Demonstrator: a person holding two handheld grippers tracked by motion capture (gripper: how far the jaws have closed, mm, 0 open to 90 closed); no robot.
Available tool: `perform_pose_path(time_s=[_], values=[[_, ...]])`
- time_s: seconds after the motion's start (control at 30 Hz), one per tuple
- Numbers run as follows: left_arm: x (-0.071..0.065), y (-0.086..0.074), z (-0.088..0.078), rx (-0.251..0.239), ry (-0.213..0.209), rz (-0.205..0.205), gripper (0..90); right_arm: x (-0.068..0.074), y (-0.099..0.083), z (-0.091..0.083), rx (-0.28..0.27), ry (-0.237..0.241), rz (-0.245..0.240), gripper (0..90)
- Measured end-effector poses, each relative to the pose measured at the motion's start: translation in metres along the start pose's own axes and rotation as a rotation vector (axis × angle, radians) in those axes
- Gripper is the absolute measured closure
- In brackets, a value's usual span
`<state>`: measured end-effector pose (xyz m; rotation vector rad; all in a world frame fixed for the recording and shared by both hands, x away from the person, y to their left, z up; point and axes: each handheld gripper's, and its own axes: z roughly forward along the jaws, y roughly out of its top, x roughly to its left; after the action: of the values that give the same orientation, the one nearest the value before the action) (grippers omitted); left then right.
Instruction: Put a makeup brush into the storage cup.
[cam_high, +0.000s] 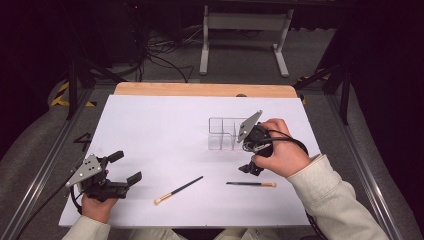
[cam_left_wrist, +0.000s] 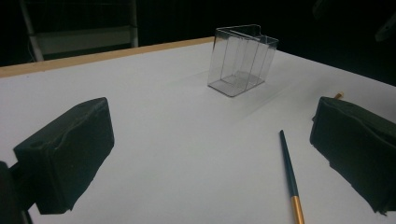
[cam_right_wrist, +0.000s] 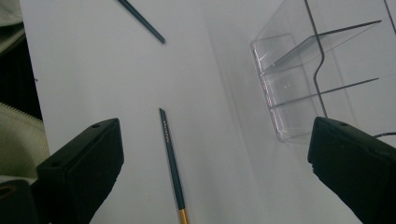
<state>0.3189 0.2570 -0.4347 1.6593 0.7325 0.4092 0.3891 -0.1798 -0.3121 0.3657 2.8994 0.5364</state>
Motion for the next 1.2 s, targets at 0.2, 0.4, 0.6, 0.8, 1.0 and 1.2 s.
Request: perform_pose_path(time_s=[0.2,0.4,0.6,0.8,1.0,1.2], values=[[0.000,-0.001,-0.001,0.000,0.004,0.001,0.4,-0.001,0.007,0.003,0.007,0.008,-0.015,4.2],[0.000,-0.002,-0.005,0.002,0.011,0.000,0.4,-0.001,0.018,0.010,0.005,0.027,-0.036,4.2],[-0.001,-0.002,-0.004,0.003,0.013,0.006,0.4,0.001,0.035,0.018,0.012,0.058,-0.066,4.2],[-0.001,-0.002,-0.003,0.008,0.009,0.010,0.5,0.003,0.053,0.025,0.004,0.083,-0.091,4.3],[0.000,-0.002,-0.002,0.012,0.000,0.012,0.5,0.006,0.070,0.036,-0.006,0.106,-0.124,4.3],[0.000,-0.002,-0.001,0.013,-0.003,0.014,0.5,0.011,0.085,0.049,-0.021,0.138,-0.140,4.3]])
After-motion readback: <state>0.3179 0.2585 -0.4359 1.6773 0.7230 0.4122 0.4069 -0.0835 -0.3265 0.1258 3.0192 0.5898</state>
